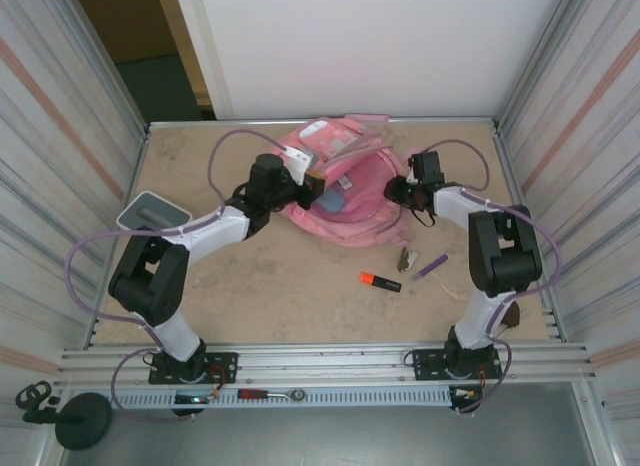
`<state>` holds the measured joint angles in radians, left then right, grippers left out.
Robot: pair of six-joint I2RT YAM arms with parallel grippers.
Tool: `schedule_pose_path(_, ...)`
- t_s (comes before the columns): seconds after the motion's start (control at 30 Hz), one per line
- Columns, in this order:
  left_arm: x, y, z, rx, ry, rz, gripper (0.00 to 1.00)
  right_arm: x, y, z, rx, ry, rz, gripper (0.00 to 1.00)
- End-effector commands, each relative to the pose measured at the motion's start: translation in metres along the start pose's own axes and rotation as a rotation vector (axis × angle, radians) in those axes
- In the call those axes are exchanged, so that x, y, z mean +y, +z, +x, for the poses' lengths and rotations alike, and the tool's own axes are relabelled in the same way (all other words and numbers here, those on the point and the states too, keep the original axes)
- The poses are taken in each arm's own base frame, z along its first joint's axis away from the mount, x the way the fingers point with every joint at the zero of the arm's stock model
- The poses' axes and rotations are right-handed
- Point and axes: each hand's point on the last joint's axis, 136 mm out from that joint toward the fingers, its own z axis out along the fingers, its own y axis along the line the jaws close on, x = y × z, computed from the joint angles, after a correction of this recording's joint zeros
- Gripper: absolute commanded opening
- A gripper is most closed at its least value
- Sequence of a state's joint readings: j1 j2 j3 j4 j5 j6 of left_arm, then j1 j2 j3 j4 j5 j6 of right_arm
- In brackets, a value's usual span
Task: Pack the student bag
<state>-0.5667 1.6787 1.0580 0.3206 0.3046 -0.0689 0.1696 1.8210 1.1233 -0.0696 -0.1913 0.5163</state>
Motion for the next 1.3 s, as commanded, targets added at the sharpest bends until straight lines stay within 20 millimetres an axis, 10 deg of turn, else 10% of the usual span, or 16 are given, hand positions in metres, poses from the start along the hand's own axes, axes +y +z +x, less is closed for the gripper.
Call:
schedule_pose_path(0.0,-0.041,0.001,0.032,0.147,0.147,0.098,0.34,0.029,0.002,-0.032,0.002,-0.009,-0.161,0.34)
schedule_pose_path(0.33,0.002,-0.04,0.029,0.216,0.74,-0.095,0.68,-0.024,-0.051,-0.037,-0.052,0.001,0.026,0.56)
schedule_pose_path(0.57,0.064,-0.06,0.043,0.286,0.859,-0.121,0.68,0.011,-0.08,0.003,-0.059,0.034,-0.141,0.67)
schedule_pose_path(0.8,0.131,-0.048,0.066,0.424,1.027,-0.197,0.68,0.021,-0.054,0.026,0.004,0.009,-0.105,0.72)
schedule_pose_path(1.27,0.125,0.01,0.091,0.382,1.152,-0.095,0.45,-0.02,-0.002,-0.004,0.042,-0.057,0.103,0.54)
